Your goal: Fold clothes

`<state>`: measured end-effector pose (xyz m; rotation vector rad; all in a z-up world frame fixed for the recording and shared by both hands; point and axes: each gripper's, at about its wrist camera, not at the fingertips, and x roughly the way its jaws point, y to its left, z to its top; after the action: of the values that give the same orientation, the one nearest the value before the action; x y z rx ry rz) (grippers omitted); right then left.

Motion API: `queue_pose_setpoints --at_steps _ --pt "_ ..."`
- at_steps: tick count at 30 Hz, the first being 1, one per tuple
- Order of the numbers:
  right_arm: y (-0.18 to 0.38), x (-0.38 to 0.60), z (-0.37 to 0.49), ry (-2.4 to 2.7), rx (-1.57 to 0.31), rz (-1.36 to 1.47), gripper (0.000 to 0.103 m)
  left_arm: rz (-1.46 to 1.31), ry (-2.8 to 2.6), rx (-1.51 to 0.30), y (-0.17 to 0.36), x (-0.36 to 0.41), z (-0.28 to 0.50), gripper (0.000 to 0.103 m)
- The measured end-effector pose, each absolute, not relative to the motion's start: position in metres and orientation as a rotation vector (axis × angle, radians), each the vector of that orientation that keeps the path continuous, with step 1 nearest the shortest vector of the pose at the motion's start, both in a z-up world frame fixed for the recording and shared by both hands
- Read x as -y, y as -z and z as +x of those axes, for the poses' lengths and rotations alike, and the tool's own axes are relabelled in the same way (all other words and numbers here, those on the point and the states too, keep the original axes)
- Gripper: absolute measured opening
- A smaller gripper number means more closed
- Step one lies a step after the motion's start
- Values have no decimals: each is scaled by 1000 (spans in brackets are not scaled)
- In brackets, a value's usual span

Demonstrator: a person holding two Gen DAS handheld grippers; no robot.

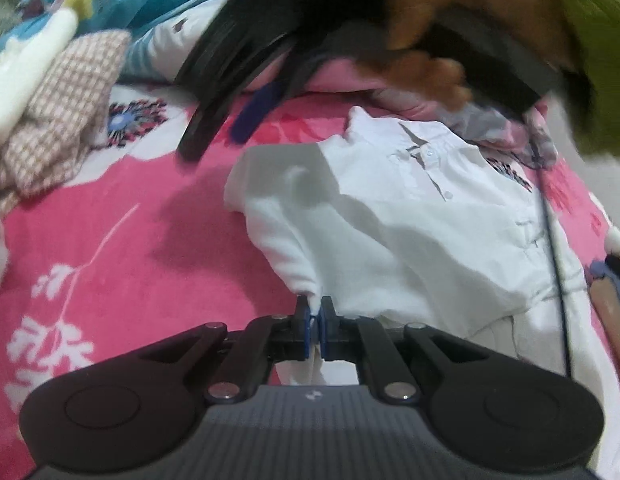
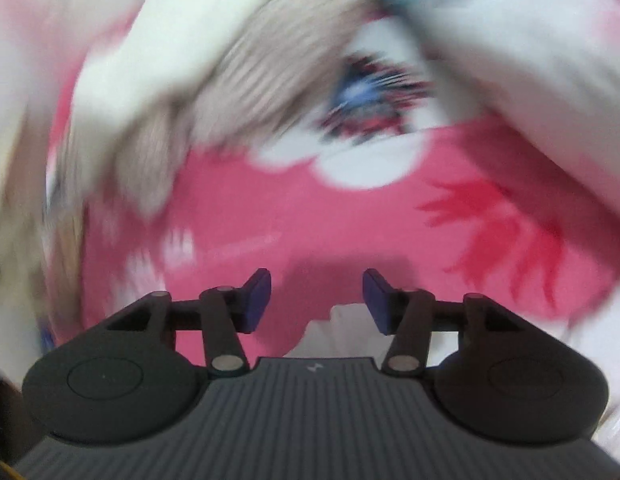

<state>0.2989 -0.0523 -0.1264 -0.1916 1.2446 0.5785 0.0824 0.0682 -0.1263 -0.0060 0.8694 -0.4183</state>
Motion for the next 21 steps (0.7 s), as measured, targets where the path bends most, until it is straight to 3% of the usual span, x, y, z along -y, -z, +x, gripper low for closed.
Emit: queue_pose_setpoints --at_steps 3,4,5,7,12,15,21 --pt "153 25 300 -655 -1387 -472 42 33 420 -850 125 -63 78 5" --pt "157 21 296 -655 -1396 -568 18 39 420 -846 125 -62 77 5" --pt "162 16 291 -653 -1403 -664 2 33 414 -845 125 -63 77 5" --pt "158 21 291 -615 -1362 -672 1 17 401 -845 126 -64 78 5" --pt "133 75 295 -458 -1216 -103 0 -62 374 -880 130 -73 84 5" --pt "145 114 293 -341 -1172 265 0 -91 358 -899 134 -79 87 5" --pt "180 134 292 -417 -922 691 0 -285 317 -1007 146 -101 99 5"
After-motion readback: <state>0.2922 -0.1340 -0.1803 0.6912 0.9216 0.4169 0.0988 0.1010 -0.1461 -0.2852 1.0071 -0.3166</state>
